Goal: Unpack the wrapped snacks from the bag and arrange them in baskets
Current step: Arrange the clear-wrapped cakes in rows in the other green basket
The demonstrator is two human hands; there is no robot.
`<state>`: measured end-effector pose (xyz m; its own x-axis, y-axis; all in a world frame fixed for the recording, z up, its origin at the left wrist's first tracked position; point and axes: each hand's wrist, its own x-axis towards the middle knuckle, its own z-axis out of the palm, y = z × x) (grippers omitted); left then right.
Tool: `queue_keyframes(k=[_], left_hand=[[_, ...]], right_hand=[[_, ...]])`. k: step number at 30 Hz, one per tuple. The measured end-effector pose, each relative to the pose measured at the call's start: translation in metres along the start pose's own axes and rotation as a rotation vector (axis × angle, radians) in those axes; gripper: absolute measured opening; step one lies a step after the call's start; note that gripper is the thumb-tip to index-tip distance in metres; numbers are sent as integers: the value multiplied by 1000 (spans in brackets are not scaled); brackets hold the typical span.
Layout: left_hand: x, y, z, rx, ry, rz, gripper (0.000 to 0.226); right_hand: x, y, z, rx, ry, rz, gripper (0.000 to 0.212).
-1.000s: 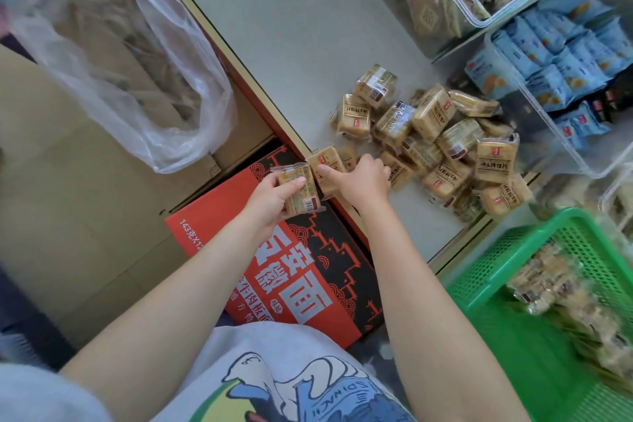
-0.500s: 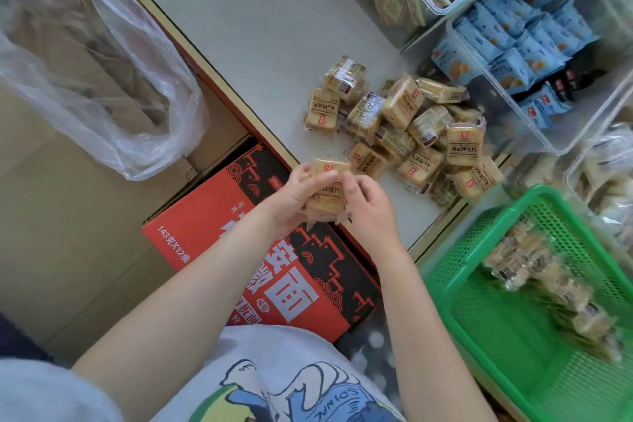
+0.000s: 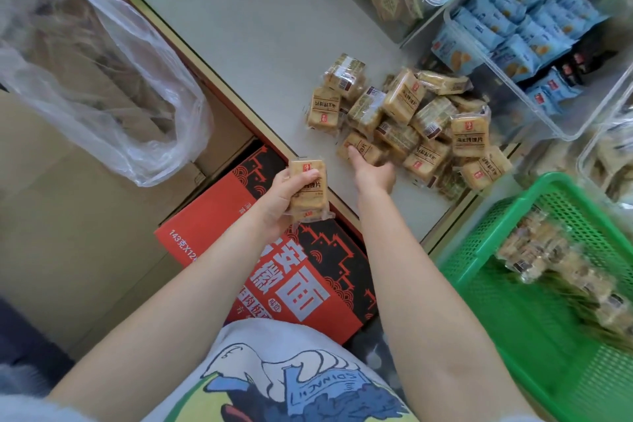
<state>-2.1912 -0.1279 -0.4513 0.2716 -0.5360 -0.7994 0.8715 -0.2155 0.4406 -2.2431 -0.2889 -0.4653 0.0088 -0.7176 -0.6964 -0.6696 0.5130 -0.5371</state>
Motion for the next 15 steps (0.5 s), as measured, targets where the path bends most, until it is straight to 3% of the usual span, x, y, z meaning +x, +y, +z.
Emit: queue_keyframes(k=[3, 6, 8, 11, 13, 15], left_hand=[[-2, 5, -5, -24, 25, 4, 55], [-7, 8, 0, -3, 42, 53, 67], [-9, 8, 11, 68, 54, 92, 80], [-19, 5, 43, 183, 40, 130, 64], [-25, -1, 70, 225, 28, 143, 52], [-32, -7, 100, 252, 21, 161, 56]], right_hand=[[-27, 5, -19, 132, -116, 14, 62], [-64, 12, -56, 265, -193, -22, 51], [-83, 17, -80, 398, -190, -119, 41], [-109, 16, -99, 527, -169, -234, 25], [-119, 17, -109, 526, -146, -280, 25], [-125, 22, -121, 514, -111, -304, 29]])
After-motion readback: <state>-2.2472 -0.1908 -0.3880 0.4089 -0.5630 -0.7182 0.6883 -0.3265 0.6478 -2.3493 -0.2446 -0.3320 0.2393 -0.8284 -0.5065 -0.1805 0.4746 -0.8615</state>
